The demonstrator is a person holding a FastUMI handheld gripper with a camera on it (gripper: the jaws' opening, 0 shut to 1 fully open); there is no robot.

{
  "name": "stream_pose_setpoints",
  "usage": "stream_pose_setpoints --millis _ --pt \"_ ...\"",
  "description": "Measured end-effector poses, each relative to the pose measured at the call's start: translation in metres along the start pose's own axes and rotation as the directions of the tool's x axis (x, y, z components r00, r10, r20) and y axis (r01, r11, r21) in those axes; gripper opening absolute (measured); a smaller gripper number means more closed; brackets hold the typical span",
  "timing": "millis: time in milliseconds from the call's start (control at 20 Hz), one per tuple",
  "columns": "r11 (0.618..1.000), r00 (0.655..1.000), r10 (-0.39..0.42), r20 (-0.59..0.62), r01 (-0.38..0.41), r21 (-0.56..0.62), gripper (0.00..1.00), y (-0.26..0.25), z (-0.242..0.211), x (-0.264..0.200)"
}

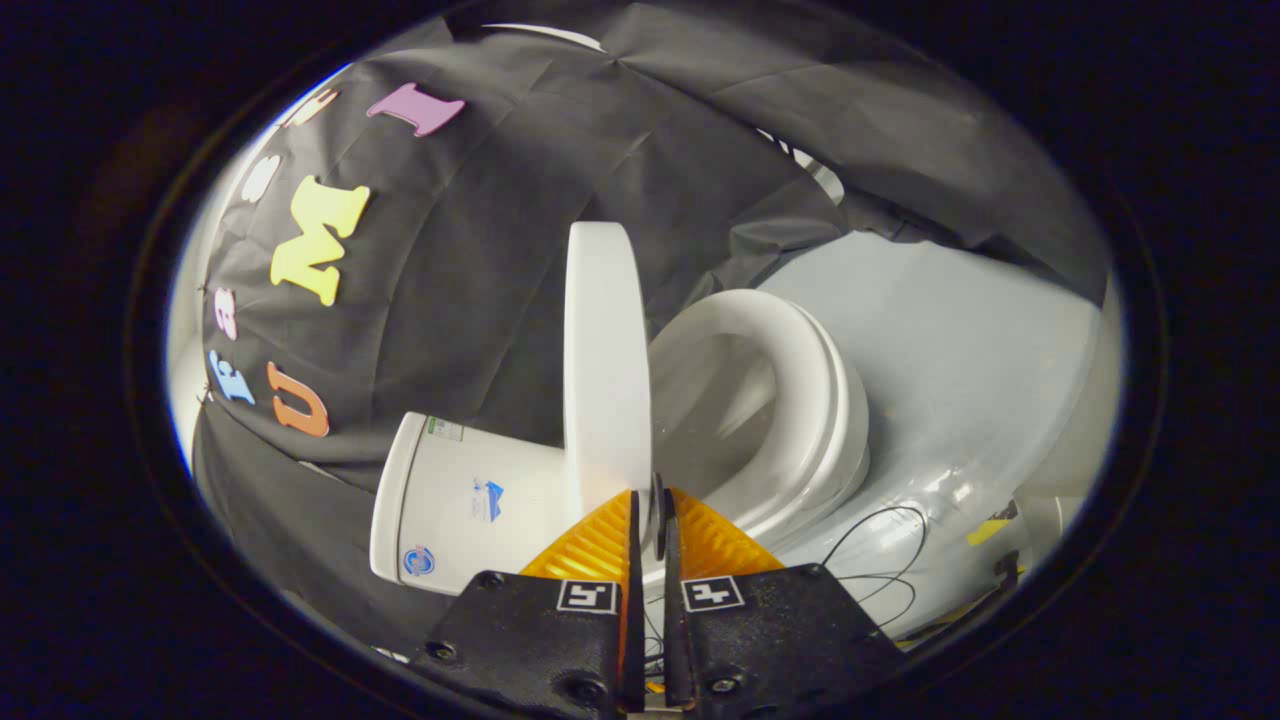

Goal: Open the toilet lid.

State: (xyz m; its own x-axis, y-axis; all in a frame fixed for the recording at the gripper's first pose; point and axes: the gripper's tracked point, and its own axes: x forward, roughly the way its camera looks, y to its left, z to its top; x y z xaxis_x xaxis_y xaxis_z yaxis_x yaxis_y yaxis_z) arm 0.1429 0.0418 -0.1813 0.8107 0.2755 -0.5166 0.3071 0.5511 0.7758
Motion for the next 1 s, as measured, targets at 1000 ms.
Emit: stream_pose_setpoints --millis 1000 --pt "0.959 0.993 -0.099 0.057 0.11 -0.262 0.11 0.072 -0.01 -0.016"
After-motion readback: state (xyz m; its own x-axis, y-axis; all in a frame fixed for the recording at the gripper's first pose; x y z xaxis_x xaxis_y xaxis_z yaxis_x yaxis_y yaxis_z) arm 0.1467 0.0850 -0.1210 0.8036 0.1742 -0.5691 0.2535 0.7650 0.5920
